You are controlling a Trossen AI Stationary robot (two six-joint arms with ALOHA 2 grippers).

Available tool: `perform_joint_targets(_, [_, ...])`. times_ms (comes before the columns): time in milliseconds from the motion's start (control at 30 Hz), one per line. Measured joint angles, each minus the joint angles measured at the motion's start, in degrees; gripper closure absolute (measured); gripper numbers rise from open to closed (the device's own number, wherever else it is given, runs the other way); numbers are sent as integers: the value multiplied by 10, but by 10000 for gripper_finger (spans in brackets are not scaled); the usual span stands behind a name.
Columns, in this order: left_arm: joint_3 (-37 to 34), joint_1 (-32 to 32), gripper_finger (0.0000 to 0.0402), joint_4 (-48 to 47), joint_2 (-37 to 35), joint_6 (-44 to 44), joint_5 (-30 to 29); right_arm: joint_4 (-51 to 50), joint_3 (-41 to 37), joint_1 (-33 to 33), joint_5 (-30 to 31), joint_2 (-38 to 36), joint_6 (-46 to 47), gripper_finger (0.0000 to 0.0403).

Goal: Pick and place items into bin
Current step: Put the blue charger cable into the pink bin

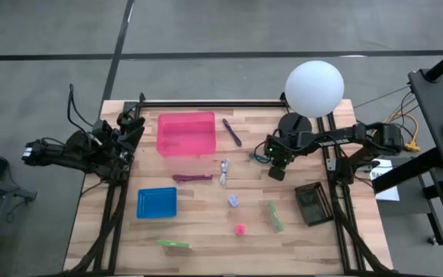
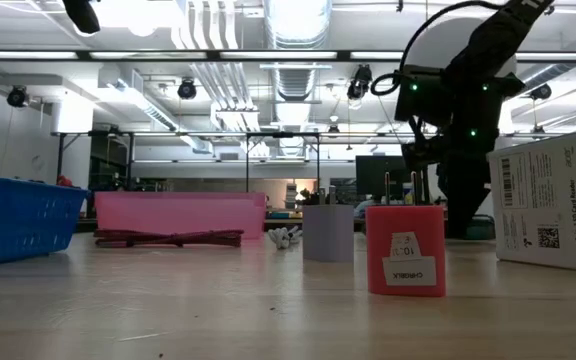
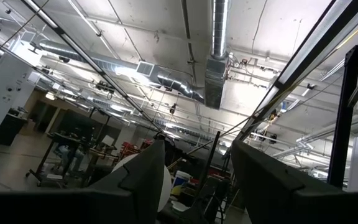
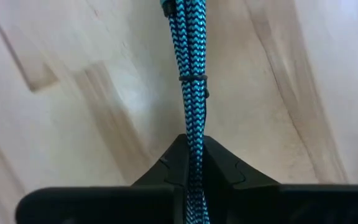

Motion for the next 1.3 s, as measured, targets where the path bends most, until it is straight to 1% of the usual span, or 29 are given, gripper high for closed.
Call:
perform_joint_targets(200, [0, 0, 230, 0, 3, 0, 0, 6, 18, 1, -37, -34, 41, 388])
perform_joint_targets(300, [-1, 0, 230, 1, 6, 0, 0, 36, 25, 1, -63, -62, 60, 389])
perform_joint_targets(467, [-6, 0, 230, 1, 16, 0, 0, 158, 26, 9, -97, -111, 90, 389])
perform_joint_targets(633, [-9, 0, 230, 0, 33, 0, 0, 314, 26, 20, -100, -138, 107, 390])
perform_joint_targets(800, [-9, 0, 230, 0, 53, 0, 0, 495, 26, 31, -100, -130, 107, 390])
perform_joint_targets(867, [-9, 0, 230, 0, 58, 0, 0, 550, 25, 34, -100, -120, 104, 390])
perform_joint_targets(967, [-9, 0, 230, 0, 63, 0, 0, 581, 24, 35, -99, -106, 103, 390])
perform_joint_targets(1200, [-9, 0, 230, 5, 79, 0, 0, 596, 24, 42, -99, -72, 115, 390])
perform_joint_targets(1300, [-9, 0, 230, 6, 95, 0, 0, 630, 24, 50, -99, -62, 116, 390])
